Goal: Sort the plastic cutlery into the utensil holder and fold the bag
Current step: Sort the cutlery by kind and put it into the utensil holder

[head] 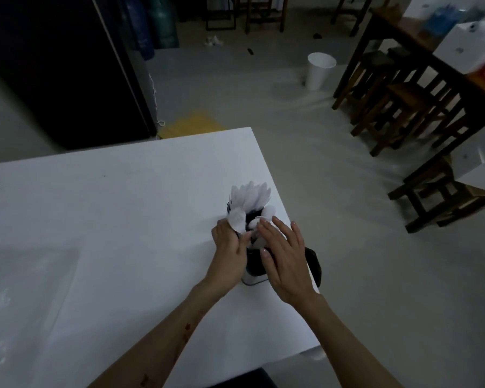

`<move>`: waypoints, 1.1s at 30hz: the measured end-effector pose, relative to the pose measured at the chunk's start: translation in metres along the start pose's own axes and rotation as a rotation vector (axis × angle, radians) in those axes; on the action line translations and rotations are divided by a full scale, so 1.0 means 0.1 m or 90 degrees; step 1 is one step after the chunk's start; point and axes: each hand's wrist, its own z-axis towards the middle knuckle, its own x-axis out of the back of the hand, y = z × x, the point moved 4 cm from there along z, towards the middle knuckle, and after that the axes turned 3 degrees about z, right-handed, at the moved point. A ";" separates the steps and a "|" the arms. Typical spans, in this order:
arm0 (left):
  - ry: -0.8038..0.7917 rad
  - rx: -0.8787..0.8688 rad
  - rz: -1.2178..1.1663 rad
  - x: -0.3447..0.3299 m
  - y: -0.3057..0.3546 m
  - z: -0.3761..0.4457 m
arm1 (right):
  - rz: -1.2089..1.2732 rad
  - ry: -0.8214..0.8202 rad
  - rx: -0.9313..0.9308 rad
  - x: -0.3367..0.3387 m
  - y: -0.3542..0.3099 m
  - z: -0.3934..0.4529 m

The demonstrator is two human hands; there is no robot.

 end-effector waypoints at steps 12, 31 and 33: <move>-0.080 -0.081 0.058 -0.14 -0.35 -0.24 | -0.036 -0.091 0.054 -0.11 -0.05 -0.07; -0.075 0.351 -0.449 0.15 -0.38 0.73 | 0.141 -0.030 -0.475 -0.40 0.08 -0.03; 0.003 0.328 -0.478 0.39 -0.48 0.83 | 0.131 -0.079 -0.404 -0.48 0.09 0.33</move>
